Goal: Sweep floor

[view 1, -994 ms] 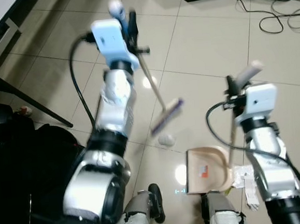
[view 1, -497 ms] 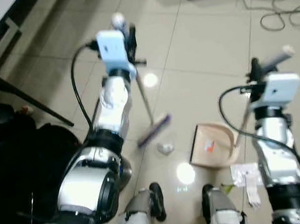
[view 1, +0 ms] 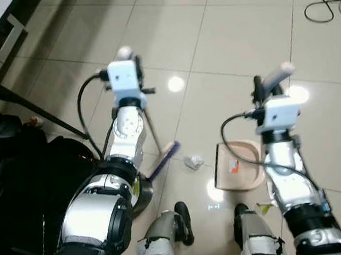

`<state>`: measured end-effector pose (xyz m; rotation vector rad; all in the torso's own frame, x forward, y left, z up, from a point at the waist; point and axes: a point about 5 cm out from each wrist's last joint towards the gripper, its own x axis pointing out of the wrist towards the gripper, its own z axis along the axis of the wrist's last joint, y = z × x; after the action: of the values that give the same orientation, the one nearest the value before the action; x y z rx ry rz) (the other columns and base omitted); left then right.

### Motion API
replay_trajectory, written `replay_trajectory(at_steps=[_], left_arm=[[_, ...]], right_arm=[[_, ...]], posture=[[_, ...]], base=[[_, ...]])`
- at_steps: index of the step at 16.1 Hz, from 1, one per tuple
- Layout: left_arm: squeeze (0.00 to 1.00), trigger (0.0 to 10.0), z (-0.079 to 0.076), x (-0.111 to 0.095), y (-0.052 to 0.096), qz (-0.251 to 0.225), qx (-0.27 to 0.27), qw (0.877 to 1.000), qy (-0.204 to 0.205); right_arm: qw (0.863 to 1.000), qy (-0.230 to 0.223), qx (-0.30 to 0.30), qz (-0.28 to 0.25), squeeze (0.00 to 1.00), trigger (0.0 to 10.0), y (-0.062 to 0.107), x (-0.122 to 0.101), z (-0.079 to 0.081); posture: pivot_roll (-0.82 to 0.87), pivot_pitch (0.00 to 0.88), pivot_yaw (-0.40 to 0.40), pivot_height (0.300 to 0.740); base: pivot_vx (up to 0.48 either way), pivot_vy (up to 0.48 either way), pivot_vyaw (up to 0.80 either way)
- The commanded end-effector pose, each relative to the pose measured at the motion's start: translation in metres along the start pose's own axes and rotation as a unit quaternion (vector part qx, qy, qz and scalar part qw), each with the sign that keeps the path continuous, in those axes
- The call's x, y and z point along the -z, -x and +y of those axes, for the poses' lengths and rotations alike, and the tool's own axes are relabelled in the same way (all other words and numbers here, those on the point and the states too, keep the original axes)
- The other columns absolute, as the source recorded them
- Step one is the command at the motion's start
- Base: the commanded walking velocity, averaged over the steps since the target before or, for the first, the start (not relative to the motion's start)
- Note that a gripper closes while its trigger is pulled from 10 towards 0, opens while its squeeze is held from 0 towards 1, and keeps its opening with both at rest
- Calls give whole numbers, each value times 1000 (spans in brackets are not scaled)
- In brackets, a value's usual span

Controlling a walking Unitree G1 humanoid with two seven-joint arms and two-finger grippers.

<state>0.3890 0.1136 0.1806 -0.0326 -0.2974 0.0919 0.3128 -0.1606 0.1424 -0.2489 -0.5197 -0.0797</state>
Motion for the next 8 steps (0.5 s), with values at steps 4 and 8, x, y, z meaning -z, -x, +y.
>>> replay_trajectory(at_steps=[4,8], left_arm=[[0,10000,-3,12,3,52,-35,998,19],[0,10000,-29,14,7,85,-36,990,107]], right_arm=[[999,-19,-33,28,0,10000,24,9,30],[997,-12,-66,26,0,10000,32,3,53]], posture=[[23,386,244,740],[-7,385,247,740]], base=[[0,0,0],[0,0,0]])
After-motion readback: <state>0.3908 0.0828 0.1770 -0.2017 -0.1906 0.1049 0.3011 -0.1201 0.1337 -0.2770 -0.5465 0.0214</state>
